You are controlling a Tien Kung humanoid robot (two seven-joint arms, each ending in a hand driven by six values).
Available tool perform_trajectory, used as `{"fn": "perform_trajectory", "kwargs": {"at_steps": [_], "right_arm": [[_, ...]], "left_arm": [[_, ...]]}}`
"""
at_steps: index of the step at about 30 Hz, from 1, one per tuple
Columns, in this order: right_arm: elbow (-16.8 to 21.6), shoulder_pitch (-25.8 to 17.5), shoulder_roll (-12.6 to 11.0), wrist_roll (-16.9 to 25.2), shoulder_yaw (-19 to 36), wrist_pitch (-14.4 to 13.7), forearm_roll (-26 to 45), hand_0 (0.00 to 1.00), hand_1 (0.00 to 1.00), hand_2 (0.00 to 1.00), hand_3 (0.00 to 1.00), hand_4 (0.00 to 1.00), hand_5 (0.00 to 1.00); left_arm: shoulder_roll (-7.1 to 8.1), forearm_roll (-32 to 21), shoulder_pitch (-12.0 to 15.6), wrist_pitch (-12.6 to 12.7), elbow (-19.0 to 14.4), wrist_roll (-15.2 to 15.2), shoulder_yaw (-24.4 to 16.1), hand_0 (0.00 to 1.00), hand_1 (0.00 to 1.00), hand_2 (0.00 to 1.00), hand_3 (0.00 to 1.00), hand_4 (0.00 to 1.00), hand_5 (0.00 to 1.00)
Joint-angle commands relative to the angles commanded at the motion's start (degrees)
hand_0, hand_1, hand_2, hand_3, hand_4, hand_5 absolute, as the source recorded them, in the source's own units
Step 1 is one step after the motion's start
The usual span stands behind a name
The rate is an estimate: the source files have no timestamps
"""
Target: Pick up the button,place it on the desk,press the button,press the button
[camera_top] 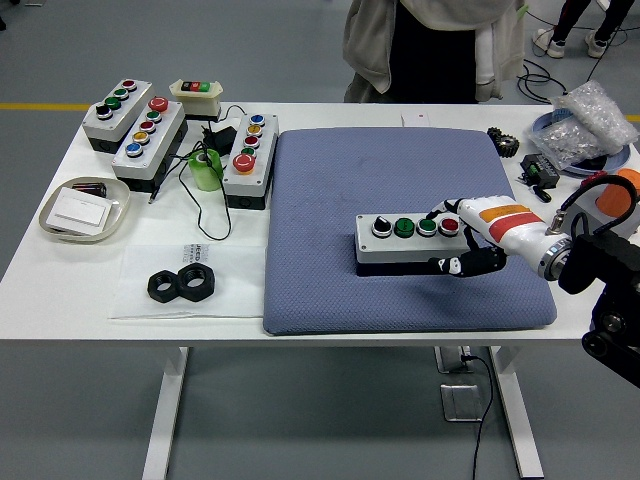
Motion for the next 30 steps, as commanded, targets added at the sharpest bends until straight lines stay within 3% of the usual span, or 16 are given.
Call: {"fn": "perform_trajectory", "kwargs": {"at_steps": [4, 5, 10, 11, 16, 17, 22, 23, 26, 30], "right_arm": [[2.10, -0.57, -0.59, -1.20, 3.51, 0.77, -0.56, 0.133, 0.013, 0.163, 0.790, 0.816, 0.485], [2.57, -0.79, -0.72, -1.39, 4.53, 0.66, -0.39, 0.193, 0.077, 0.223, 0.920, 0.821, 0.512], [3.24, -1.77, -0.95, -0.69, 9.07, -0.66, 2.48, 0.193, 0.077, 0.223, 0.920, 0.821, 0.512], [3.07, -2.07, -0.96, -0.07, 10.40, -1.68, 3.93, 0.593, 0.518, 0.645, 0.998, 0.813, 0.497], [1.68, -3.32, -1.11, 2.04, 14.42, -5.33, 9.84, 0.593, 0.518, 0.645, 0.998, 0.813, 0.497], [1.25, -3.65, -1.12, 2.33, 15.25, -6.01, 11.30, 0.868, 0.774, 0.894, 0.998, 0.813, 0.480], [-1.18, -5.73, -1.03, 4.26, 18.39, -9.95, 21.06, 0.868, 0.774, 0.894, 0.998, 0.813, 0.480], [-2.09, -6.64, -0.93, 5.73, 19.17, -11.52, 23.30, 0.939, 0.860, 0.956, 0.991, 0.805, 0.474], [-3.43, -8.32, -0.75, 8.83, 20.49, -14.53, 30.37, 0.939, 0.860, 0.956, 0.991, 0.805, 0.474], [-4.69, -10.34, -0.56, 12.04, 22.19, -15.89, 40.43, 0.944, 0.880, 0.962, 0.968, 0.800, 0.474]], "left_arm": [[0.04, -0.25, -0.08, -0.03, 0.02, -0.10, 0.16, 0.695, 0.673, 0.778, 0.813, 0.744, 0.998], [0.05, -0.32, -0.10, -0.03, 0.02, -0.12, 0.21, 0.695, 0.673, 0.779, 0.813, 0.744, 0.998], [0.10, -0.56, -0.20, -0.02, 0.01, -0.20, 0.41, 0.695, 0.673, 0.779, 0.813, 0.744, 0.998], [0.10, -0.53, -0.26, -0.03, 0.02, -0.19, 0.38, 0.695, 0.673, 0.778, 0.813, 0.746, 0.998], [0.12, -0.76, -0.43, -0.01, 0.03, -0.26, 0.52, 0.695, 0.673, 0.778, 0.813, 0.746, 0.998], [0.13, -0.84, -0.46, 0.00, 0.03, -0.27, 0.59, 0.693, 0.673, 0.778, 0.813, 0.742, 0.998], [0.15, -0.99, -0.50, 0.03, 0.04, -0.35, 0.71, 0.693, 0.673, 0.778, 0.813, 0.742, 0.998], [0.16, -0.95, -0.48, 0.02, 0.05, -0.35, 0.70, 0.695, 0.673, 0.778, 0.812, 0.744, 0.998], [0.15, -0.84, -0.42, 0.01, 0.07, -0.33, 0.63, 0.695, 0.673, 0.778, 0.812, 0.744, 0.998], [0.07, -0.41, -0.30, -0.02, 0.10, -0.21, 0.24, 0.694, 0.673, 0.779, 0.812, 0.744, 0.998]]}}
